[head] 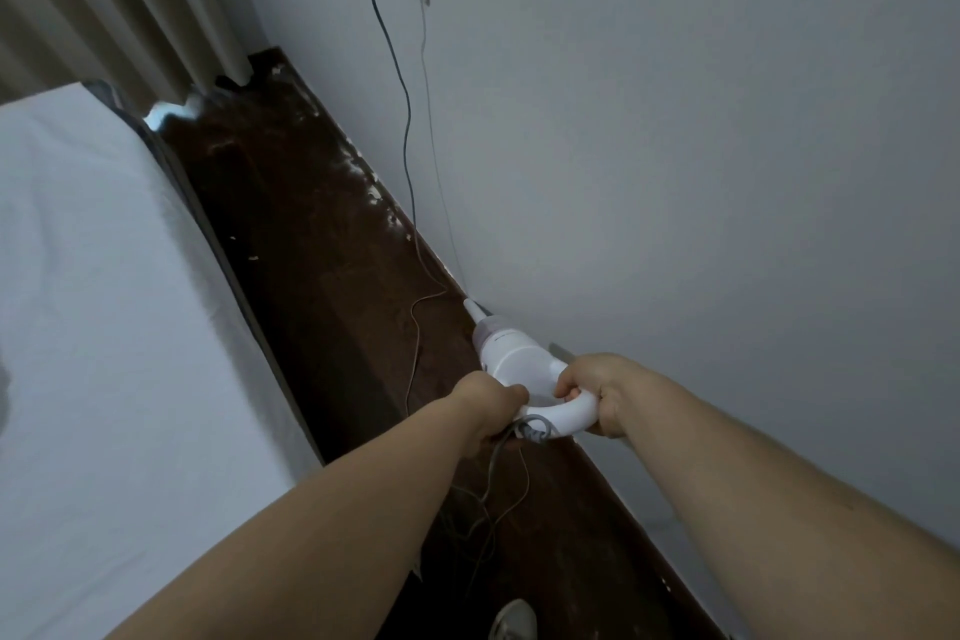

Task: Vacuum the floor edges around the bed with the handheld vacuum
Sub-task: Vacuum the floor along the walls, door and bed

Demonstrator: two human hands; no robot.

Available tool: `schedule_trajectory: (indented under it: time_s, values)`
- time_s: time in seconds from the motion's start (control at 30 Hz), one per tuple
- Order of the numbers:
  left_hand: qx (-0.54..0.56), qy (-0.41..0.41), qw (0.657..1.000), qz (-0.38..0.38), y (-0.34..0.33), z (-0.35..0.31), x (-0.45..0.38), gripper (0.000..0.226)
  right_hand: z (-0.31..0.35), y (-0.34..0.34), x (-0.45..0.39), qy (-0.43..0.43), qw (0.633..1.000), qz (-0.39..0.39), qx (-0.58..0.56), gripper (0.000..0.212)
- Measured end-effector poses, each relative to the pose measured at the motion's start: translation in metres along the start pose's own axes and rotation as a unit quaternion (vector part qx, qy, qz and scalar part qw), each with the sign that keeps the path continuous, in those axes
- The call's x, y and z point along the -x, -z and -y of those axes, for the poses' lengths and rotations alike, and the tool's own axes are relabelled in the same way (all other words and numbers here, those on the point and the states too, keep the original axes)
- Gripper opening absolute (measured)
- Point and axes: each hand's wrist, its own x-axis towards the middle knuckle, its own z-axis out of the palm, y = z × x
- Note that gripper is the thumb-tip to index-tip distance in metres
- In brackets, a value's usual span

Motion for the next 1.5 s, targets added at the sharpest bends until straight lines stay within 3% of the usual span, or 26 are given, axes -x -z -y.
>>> schedule_trajectory:
  time_s: [0.23, 0.53, 0.63, 0.73, 0.9, 1.13, 1.5]
  values:
    - [0.021, 0.014, 1.000, 0.010, 0.005, -0.005, 0.005, 0.037, 0.007, 0.001, 0.007, -0.007, 1.000, -0.004, 0.027, 0.028]
    - [0.045, 0.027, 0.998, -0.017, 0.022, 0.002, 0.019, 0.037, 0.019, -0.014, 0.024, -0.005, 0.999, 0.015, 0.048, 0.030]
    - [0.053, 0.033, 0.997, -0.046, 0.035, 0.009, 0.018, 0.041, 0.023, -0.032, 0.020, -0.012, 0.998, 0.043, 0.046, 0.010]
    - [0.059, 0.033, 0.995, -0.067, 0.054, 0.008, 0.013, 0.037, 0.035, -0.052, 0.013, -0.006, 0.998, 0.060, 0.034, 0.006]
    - [0.060, 0.016, 0.994, -0.093, 0.094, -0.001, -0.024, 0.038, 0.077, -0.083, -0.013, 0.017, 0.997, 0.069, 0.018, 0.012]
    - [0.073, 0.031, 0.995, -0.059, 0.157, -0.019, -0.104, 0.041, 0.139, -0.130, -0.074, 0.001, 0.999, 0.036, 0.040, 0.046]
    - [0.039, 0.059, 0.997, 0.022, 0.295, -0.085, -0.222, 0.038, 0.288, -0.205, -0.136, -0.057, 0.998, 0.021, -0.004, 0.034]
